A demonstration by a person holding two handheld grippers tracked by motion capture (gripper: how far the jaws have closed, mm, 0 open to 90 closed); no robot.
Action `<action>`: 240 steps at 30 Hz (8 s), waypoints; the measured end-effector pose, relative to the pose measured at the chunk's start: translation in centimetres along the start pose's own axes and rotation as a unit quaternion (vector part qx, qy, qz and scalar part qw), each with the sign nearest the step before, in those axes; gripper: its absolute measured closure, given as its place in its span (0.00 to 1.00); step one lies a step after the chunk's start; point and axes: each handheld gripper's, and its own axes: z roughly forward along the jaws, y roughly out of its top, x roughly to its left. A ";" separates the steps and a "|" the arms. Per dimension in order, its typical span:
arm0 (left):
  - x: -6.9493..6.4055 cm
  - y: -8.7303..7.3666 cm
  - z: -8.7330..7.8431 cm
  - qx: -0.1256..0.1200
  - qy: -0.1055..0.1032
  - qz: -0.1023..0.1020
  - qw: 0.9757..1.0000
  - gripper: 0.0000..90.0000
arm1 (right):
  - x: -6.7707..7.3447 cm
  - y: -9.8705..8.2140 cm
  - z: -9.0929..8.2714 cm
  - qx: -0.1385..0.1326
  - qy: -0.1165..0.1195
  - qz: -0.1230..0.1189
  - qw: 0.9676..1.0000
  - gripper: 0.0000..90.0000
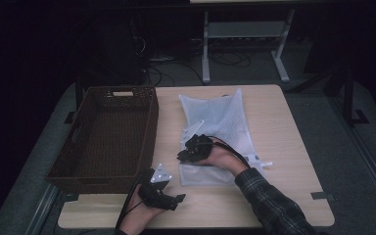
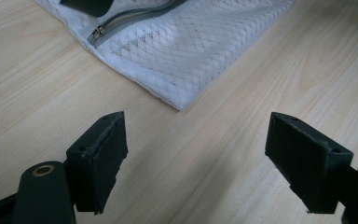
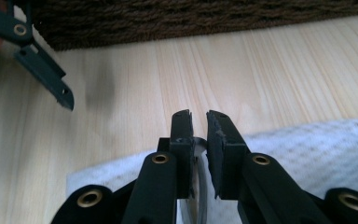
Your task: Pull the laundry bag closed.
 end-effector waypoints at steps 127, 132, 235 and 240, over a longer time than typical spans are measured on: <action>3.9 6.3 4.6 -0.059 -0.021 0.001 0.998 0.98 | 0.9 -6.3 -7.6 -0.120 -0.028 0.079 0.989 0.80; 3.7 6.1 4.4 -0.052 -0.019 0.010 0.998 0.98 | 1.1 -5.8 -7.1 -0.111 -0.029 0.068 0.991 0.79; 3.3 6.6 3.2 -0.040 0.056 -0.047 0.997 1.00 | 0.0 -8.4 -8.4 -0.071 -0.039 0.020 0.997 0.96; 3.4 6.6 3.2 -0.038 0.060 -0.050 0.996 1.00 | -0.1 -8.9 -8.9 -0.072 -0.043 0.024 0.996 0.96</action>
